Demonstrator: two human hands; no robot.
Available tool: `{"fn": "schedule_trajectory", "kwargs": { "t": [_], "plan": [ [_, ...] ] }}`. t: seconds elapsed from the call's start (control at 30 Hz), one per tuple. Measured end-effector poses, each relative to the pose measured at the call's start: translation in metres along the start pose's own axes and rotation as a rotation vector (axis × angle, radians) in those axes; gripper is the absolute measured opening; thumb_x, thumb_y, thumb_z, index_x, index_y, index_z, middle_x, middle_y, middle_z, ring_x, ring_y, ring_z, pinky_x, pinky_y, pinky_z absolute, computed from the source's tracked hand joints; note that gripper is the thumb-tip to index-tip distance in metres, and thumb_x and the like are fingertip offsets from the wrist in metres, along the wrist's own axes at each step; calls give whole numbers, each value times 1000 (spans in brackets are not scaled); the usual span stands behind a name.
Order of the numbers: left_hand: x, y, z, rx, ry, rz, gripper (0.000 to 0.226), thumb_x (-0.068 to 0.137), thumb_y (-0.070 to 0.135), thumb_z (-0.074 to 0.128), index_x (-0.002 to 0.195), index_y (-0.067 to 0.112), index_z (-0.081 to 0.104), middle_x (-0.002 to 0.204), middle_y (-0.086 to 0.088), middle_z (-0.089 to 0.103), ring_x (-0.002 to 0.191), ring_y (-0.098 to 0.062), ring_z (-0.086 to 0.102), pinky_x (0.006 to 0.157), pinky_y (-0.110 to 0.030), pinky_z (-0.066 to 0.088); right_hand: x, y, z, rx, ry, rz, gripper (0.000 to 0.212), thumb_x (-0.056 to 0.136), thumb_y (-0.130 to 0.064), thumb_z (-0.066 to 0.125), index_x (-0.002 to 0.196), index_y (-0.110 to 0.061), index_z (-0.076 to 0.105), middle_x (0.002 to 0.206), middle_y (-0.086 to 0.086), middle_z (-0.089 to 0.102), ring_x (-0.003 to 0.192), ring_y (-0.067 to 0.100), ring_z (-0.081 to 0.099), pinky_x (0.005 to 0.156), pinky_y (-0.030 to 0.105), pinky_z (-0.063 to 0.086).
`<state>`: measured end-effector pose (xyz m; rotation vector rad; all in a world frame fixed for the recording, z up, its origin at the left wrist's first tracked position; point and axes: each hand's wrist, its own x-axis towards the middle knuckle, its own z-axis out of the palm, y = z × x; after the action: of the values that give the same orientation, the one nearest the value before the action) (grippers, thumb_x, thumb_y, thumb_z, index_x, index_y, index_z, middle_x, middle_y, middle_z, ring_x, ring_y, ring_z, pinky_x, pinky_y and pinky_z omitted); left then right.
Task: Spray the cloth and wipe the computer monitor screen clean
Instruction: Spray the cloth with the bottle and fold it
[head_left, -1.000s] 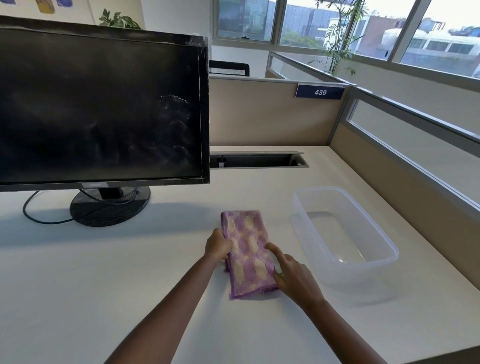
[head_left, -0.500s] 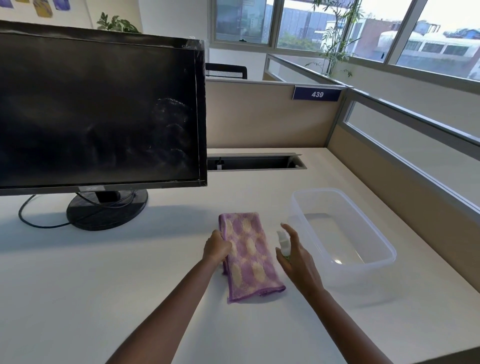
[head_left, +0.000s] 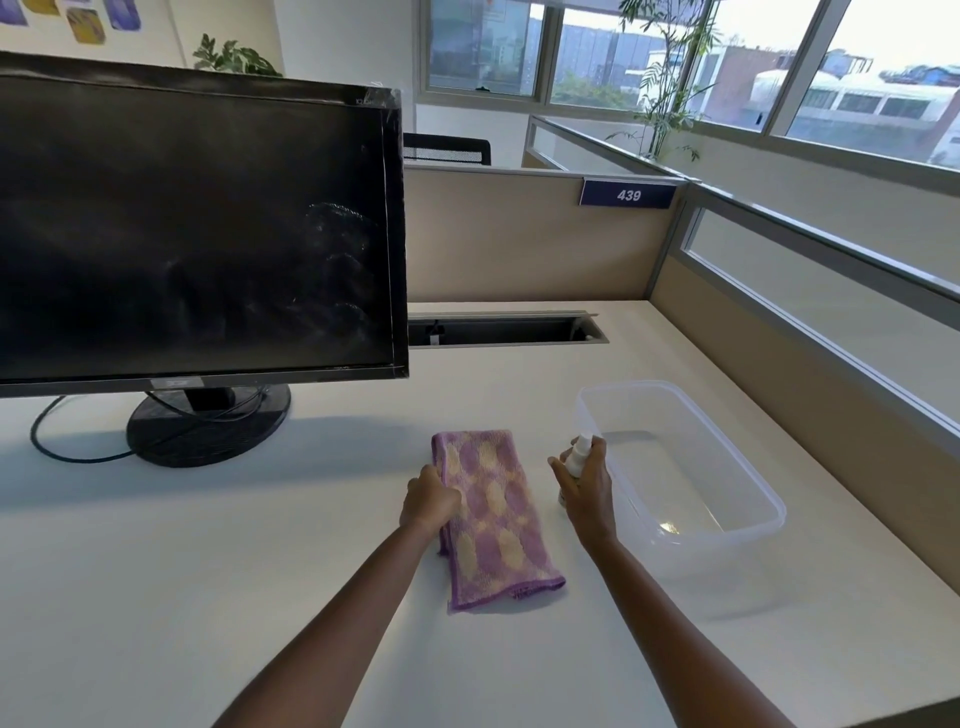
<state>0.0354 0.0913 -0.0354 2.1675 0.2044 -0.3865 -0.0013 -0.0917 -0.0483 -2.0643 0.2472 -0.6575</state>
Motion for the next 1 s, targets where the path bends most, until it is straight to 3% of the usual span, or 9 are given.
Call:
{"fn": "schedule_trajectory", "kwargs": {
  "t": [0.1, 0.23, 0.33, 0.53, 0.67, 0.77, 0.9, 1.0],
  "plan": [
    [-1, 0, -1, -1, 0, 2, 40, 84, 11, 52, 123, 4, 45, 125, -18, 53, 110, -35, 54, 89, -41, 49, 1, 1, 1, 13, 2, -2, 34, 84, -8, 65, 103, -11, 38, 91, 4, 54, 77, 18, 53, 63, 11, 40],
    [-2, 0, -2, 9, -2, -1, 39, 83, 11, 52, 121, 4, 46, 124, -19, 53, 109, -36, 54, 91, -41, 49, -3, 1, -3, 32, -27, 100, 42, 83, -14, 67, 117, -5, 43, 98, 6, 57, 84, 21, 56, 73, 34, 49],
    [-1, 0, -1, 19, -15, -3, 40, 83, 11, 51, 121, 4, 45, 124, -20, 52, 110, -37, 54, 94, -42, 48, -12, 6, -5, 9, -58, 149, 48, 83, -15, 68, 122, -5, 42, 98, 7, 56, 83, 22, 53, 72, 30, 42],
    [-1, 0, 0, 39, -16, -2, 41, 84, 12, 51, 123, 3, 44, 125, -20, 51, 111, -37, 53, 93, -42, 48, -31, 14, -9, -38, -129, 326, 44, 85, -10, 63, 123, -4, 43, 118, 14, 57, 102, 26, 54, 81, 28, 38],
    [1, -2, 1, 42, -8, 0, 40, 85, 12, 51, 123, 2, 44, 125, -20, 52, 111, -37, 53, 93, -43, 49, -51, 9, -9, -55, -63, 363, 53, 89, -7, 57, 137, 0, 34, 138, 16, 46, 126, 31, 44, 103, 36, 35],
    [2, -2, 3, 14, 5, -15, 37, 86, 11, 51, 121, 0, 45, 124, -20, 54, 111, -36, 54, 91, -41, 47, -67, 1, -4, -39, 18, 402, 51, 91, -6, 54, 137, 2, 33, 138, 19, 44, 126, 31, 42, 104, 33, 33],
    [2, -1, 7, -132, -50, -70, 31, 83, 7, 51, 111, -7, 53, 103, -21, 60, 108, -38, 57, 73, -34, 43, -80, -13, 7, -24, -9, 444, 44, 92, -10, 52, 133, 0, 39, 130, 18, 48, 119, 28, 47, 100, 33, 38],
    [-1, 0, 10, -260, -112, -112, 33, 82, 5, 52, 110, -11, 55, 107, -28, 62, 104, -40, 60, 65, -27, 34, -74, -22, 14, -61, -134, 481, 42, 93, -14, 48, 132, -1, 42, 132, 17, 49, 120, 29, 47, 102, 35, 38]
  ]
}}
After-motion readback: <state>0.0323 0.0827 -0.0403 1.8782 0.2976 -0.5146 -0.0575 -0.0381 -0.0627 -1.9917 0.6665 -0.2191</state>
